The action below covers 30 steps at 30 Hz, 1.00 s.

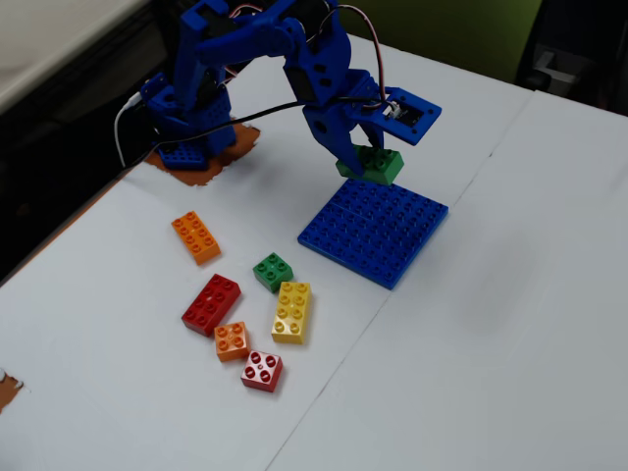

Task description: Pick up the 2x4 green block and go up the 8x8 blue block.

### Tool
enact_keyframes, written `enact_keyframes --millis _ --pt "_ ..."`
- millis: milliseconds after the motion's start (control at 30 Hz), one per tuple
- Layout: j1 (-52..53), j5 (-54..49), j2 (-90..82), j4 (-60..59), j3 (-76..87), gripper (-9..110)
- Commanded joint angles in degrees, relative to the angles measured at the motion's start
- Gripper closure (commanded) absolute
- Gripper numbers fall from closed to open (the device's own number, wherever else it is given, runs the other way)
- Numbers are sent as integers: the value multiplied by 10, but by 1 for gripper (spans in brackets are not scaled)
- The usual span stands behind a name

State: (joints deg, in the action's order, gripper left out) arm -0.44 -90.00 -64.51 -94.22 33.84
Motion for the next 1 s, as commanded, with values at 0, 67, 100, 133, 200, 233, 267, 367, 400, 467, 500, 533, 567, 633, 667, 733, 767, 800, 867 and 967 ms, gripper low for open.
enact_keyframes --millis 0,67,100,133,200,233,267,367,400,467,500,533,567,633,667,733,767,800,867,967 --pt "-11 -1 -13 -1 -29 97" --pt "-13 0 -13 0 -29 97" --pt "-13 1 -14 1 -29 97" --pt "-14 1 -14 2 -29 97" --pt "-15 1 -14 3 -29 97" --pt "-15 1 -14 3 -29 97" --pt "-16 1 -14 4 -29 97" --pt "-16 0 -14 4 -29 97" --pt "-16 0 -14 4 -29 97" --pt "-16 -1 -14 6 -29 97" --pt "-17 -1 -14 6 -29 97" --pt "-17 -1 -13 7 -29 97" --pt "-17 -1 -13 7 -29 97" --pt "-17 -1 -12 9 -29 97" --pt "-17 -1 -11 10 -29 97" --pt "-17 -2 -11 11 -29 97" --pt "-17 -2 -11 11 -29 97" --pt "-17 -2 -11 11 -29 97" --pt "-17 -1 -11 12 -29 97" --pt "-17 -1 -11 12 -29 97"
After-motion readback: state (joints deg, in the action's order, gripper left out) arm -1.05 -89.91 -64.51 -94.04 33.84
